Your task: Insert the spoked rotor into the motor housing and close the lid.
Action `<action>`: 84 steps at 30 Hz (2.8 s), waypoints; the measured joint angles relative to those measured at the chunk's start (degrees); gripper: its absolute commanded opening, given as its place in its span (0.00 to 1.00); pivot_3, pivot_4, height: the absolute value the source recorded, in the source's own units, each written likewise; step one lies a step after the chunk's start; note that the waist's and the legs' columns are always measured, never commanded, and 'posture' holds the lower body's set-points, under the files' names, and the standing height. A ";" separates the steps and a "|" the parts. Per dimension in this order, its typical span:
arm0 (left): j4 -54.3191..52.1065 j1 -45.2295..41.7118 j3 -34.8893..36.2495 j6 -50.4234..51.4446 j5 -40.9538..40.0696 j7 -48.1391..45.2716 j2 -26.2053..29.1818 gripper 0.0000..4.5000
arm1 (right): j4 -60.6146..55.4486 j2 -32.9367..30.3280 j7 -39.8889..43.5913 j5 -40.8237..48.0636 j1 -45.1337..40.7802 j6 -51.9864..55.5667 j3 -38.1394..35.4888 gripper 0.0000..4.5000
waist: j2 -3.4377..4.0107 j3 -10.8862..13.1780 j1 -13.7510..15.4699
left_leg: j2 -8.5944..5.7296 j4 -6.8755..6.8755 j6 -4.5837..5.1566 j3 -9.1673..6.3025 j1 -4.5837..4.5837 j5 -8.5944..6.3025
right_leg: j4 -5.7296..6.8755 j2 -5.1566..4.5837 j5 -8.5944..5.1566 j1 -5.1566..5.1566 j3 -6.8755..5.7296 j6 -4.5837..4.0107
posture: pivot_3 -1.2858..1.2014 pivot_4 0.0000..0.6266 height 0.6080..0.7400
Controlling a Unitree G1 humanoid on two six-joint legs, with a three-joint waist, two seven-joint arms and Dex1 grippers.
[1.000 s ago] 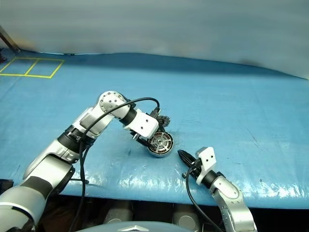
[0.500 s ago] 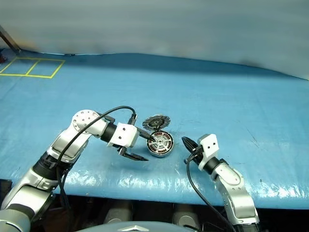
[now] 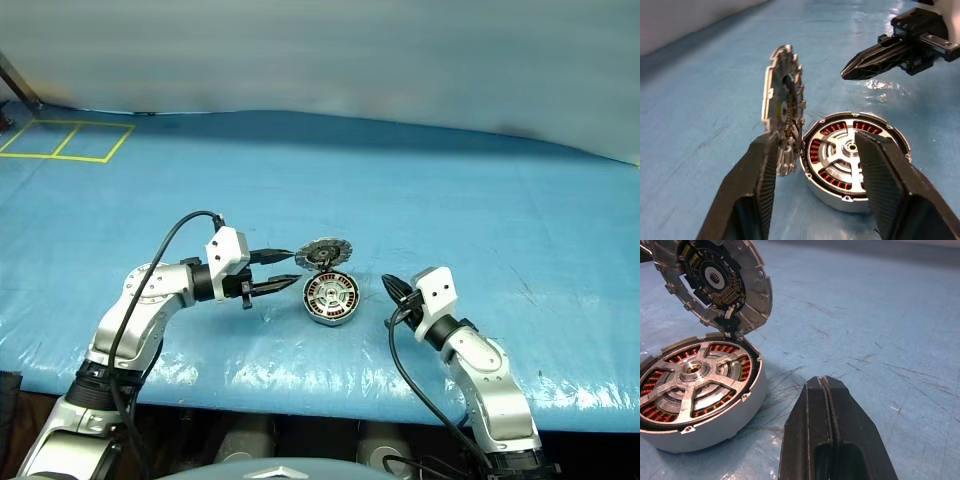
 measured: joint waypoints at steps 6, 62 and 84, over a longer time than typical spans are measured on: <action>1.51 -0.73 2.76 0.57 -1.87 4.32 -1.43 0.01 | -0.05 -0.14 -0.04 0.00 0.34 0.49 -0.60 0.00 | 0.00 0.00 0.04 | -0.01 0.00 0.00 0.00 0.00 0.00 | -0.01 0.00 0.00 0.01 0.00 0.00 | 0.52 0.24 1.00; 4.99 -4.21 -18.63 6.74 1.84 -4.17 -8.67 0.01 | -1.50 0.21 -2.55 -1.23 2.37 1.14 -1.22 0.00 | -0.01 0.00 0.04 | -0.05 -0.05 -0.02 -0.01 -0.05 -0.01 | -0.22 -0.04 0.02 0.03 0.00 0.03 | 0.52 0.24 1.00; -6.72 -0.33 -7.71 4.71 -7.98 -4.94 -2.46 0.01 | -6.24 -1.45 7.38 4.47 0.64 1.32 0.92 0.00 | -0.01 0.00 -0.04 | -0.04 -0.10 -0.02 -0.01 -0.16 -0.01 | -0.22 -0.05 0.01 -0.13 0.00 0.02 | 0.52 0.24 1.00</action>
